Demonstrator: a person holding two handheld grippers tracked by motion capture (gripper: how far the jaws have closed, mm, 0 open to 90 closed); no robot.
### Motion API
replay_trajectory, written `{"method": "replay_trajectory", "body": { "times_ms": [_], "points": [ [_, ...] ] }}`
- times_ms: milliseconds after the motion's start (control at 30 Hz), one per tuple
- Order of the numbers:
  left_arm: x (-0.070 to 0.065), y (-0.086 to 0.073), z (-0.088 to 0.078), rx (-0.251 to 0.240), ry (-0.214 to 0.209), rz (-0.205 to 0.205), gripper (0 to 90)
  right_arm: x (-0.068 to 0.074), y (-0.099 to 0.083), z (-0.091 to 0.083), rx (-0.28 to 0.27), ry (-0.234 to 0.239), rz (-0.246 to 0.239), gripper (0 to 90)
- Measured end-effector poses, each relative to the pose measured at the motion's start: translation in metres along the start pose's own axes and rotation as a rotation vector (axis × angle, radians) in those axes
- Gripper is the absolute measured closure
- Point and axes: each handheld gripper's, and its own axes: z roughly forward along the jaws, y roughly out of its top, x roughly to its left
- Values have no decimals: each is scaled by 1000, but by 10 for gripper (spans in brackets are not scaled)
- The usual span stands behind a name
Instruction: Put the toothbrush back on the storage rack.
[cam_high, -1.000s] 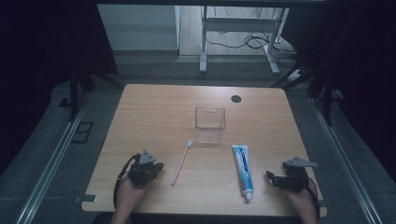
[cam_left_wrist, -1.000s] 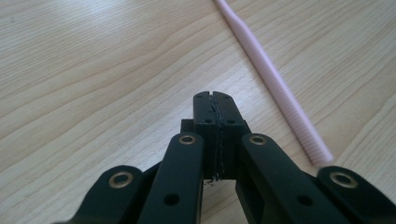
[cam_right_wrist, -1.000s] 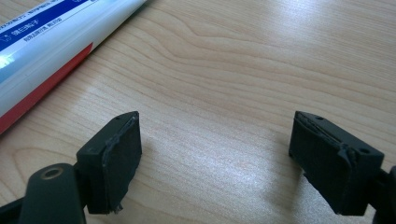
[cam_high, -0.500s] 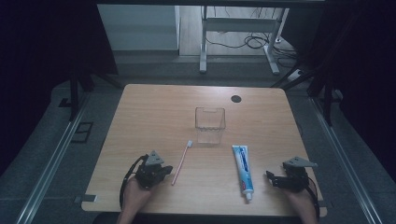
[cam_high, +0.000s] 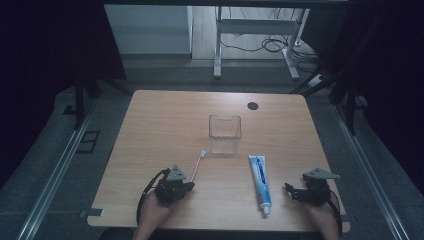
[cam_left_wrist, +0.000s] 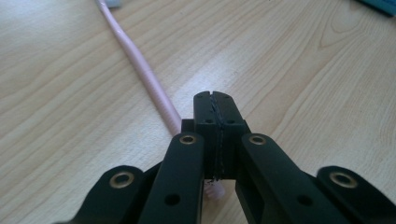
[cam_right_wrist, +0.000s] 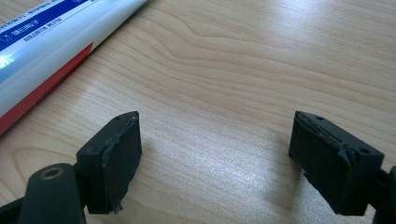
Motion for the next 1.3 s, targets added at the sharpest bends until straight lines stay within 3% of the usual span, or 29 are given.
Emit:
{"method": "replay_trajectory", "body": {
  "times_ms": [467,1300],
  "points": [
    [3,-4,4,55,37,5,885,0,0,0,0,0,0,167],
    [41,-16,-14,93,101,-51,872,0,0,0,1,0,-1,167]
  ]
}}
